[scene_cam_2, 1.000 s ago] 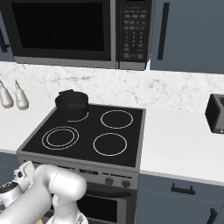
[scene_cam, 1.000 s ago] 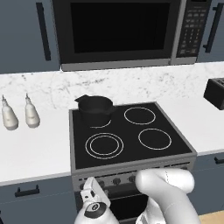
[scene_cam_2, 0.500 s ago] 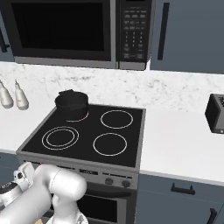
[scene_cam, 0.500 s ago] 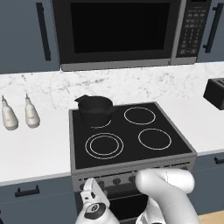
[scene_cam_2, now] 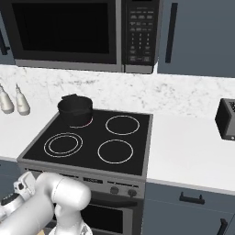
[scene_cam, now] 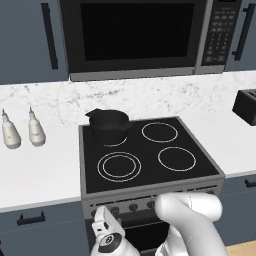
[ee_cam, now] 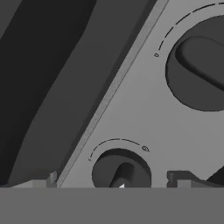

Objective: Turn off the rear left burner of the stove.

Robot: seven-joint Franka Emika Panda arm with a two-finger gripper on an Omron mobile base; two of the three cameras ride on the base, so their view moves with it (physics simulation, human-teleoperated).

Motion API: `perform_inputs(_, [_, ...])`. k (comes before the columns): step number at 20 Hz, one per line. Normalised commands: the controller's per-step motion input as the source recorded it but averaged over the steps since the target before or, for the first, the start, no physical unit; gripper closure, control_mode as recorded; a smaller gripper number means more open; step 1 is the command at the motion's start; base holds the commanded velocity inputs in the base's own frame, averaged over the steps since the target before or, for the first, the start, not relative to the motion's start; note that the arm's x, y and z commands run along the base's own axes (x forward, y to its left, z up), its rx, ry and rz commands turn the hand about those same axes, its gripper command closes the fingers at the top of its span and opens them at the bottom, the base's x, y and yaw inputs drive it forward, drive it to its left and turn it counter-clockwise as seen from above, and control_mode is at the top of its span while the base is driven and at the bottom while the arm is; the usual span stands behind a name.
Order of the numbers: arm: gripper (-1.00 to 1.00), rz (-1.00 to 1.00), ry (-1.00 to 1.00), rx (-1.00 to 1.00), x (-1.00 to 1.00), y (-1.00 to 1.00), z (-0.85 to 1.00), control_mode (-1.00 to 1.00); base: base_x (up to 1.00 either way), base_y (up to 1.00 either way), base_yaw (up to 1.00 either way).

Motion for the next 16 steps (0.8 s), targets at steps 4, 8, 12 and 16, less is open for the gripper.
perform_inputs(4, [-1.00, 0.11, 0.01, 0.00, 0.02, 0.02, 0.00, -1.00, 0.00, 0.00, 0.00])
perform_inputs(8, [-1.00, 0.00, 0.00, 0.00, 0.00, 0.00, 0.01, -1.00, 0.00, 0.00, 0.00])
perform_inputs(12, [1.00, 0.00, 0.00, 0.00, 0.00, 0.00, 0.00, -1.00, 0.00, 0.00, 0.00])
perform_inputs(16, [1.00, 0.00, 0.00, 0.01, 0.00, 0.00, 0.08, -1.00, 0.00, 0.00, 0.00])
